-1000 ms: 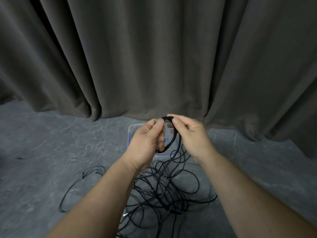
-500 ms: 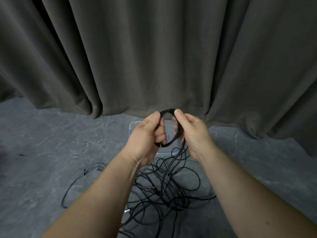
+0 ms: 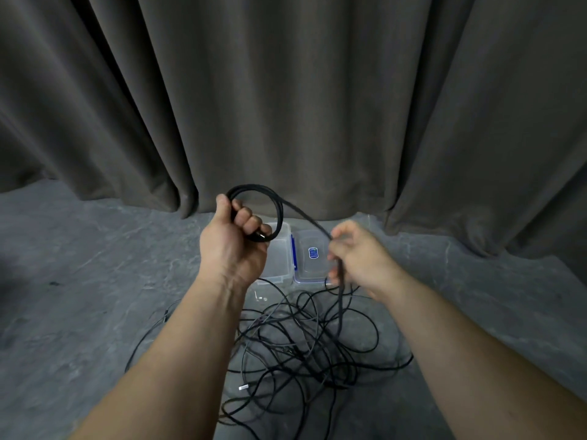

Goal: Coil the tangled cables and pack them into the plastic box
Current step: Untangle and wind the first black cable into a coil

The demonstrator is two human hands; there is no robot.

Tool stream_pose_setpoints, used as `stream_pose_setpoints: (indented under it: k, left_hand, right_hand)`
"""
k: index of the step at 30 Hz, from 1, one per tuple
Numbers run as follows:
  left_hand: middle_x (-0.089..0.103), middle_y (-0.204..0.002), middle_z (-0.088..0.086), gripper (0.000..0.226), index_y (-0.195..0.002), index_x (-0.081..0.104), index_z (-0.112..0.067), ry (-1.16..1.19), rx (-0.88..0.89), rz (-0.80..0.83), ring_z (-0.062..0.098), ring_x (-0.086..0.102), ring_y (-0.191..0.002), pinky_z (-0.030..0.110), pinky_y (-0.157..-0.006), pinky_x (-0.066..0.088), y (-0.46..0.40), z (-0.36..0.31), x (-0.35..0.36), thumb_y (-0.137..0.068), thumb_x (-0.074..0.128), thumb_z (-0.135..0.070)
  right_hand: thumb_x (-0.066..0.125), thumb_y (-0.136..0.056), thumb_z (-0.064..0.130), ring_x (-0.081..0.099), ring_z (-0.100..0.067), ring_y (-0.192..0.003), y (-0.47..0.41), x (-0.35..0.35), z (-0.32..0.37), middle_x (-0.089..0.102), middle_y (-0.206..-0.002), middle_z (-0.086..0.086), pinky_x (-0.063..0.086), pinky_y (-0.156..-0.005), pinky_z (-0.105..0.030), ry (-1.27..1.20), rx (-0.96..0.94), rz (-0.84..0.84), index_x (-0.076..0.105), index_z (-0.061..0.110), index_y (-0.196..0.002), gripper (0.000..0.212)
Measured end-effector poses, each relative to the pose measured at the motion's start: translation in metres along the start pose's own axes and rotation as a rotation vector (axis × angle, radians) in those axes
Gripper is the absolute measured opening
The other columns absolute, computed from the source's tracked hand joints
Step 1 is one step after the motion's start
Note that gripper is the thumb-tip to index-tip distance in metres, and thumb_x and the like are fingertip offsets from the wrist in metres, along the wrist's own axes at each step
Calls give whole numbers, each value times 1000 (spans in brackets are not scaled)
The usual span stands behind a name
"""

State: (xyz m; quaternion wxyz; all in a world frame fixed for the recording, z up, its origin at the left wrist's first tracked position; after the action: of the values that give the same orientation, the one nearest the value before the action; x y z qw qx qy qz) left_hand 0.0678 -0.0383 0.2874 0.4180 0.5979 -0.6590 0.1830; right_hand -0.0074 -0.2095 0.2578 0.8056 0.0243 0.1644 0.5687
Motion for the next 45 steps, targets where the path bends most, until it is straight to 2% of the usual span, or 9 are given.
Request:
stream_pose_setpoints:
  k: [4,9,16,23,29,32,36,39,45]
  left_hand:
    - [25,-50,-10,38,-70,44,-24,-34,14,10,6,27,-42,21,-56,32,0,-2,1,-103,37,-42]
    - [29,-50,-11,39,-70,42,-24,26,36,2,6,29,-42,21,-59,32,-7,-14,-8,-103,35,-42]
    - [33,-51,-9,35,-71,42,-23,-109,-39,99,7,32,-46,22,-61,30,-5,19,3,-102,38,-38]
    - [38,-55,-6,32,-74,45,-19,-192,-24,174,9,36,-51,24,-62,30,-5,21,7,-102,36,-31]
    - [37,-57,-3,29,-74,38,-17,-451,73,243,12,35,-55,28,-61,26,2,23,16,-103,32,-17]
    - [36,-57,-3,30,-75,37,-16,-532,64,279,13,36,-56,29,-63,29,7,30,21,-104,32,-17]
    - [41,-67,8,27,-77,41,-13,-643,45,346,22,40,-66,33,-68,35,13,47,22,-102,38,-21]
    - [46,-82,13,18,-93,48,-10,-671,5,369,23,43,-68,30,-65,36,16,57,23,-101,39,-24]
    - [44,-56,1,27,-82,41,-12,-703,-15,408,13,41,-51,27,-58,33,22,56,31,-105,30,-18]
  right_hand:
    - [59,-91,18,48,-2,-42,0,-38,32,59,-58,1,37,-44,-16,178,-287,-313,56,27,-84,12]
    - [57,-82,4,51,-16,-54,-5,-36,-6,61,-62,-2,41,-51,-26,50,-5,-133,53,18,-79,15]
    - [57,-92,13,53,-7,-57,0,-23,32,60,-66,11,42,-58,-23,356,-353,-236,62,24,-87,13]
    - [53,-89,7,63,-16,-99,1,-6,23,69,-104,2,47,-84,-22,694,-255,4,63,17,-111,26]
    - [50,-89,1,65,-21,-71,15,2,36,68,-87,10,56,-70,-31,675,-245,243,74,35,-96,41]
    - [56,-91,7,64,-36,-78,24,7,53,69,-82,-1,55,-73,-45,628,-355,294,69,49,-83,44]
    - [61,-85,-9,68,-7,-82,34,13,69,72,-87,5,53,-80,-21,279,-432,338,66,26,-84,35]
    - [63,-81,-13,67,-9,-73,35,10,76,71,-81,-8,53,-75,-19,152,-471,296,60,13,-81,27]
    - [75,-75,-1,65,-13,-58,25,-6,70,67,-62,1,52,-63,-27,68,-475,33,58,19,-72,27]
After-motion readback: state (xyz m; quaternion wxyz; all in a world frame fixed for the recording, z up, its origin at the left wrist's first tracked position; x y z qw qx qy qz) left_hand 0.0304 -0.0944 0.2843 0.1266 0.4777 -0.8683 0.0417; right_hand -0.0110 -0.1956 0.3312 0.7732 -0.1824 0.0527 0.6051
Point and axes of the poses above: each hand's wrist, its own y-axis away from the middle knuckle, its own x-axis out of the palm, z = x × y, the point moved 9 cm from there along -y, towards the middle knuckle
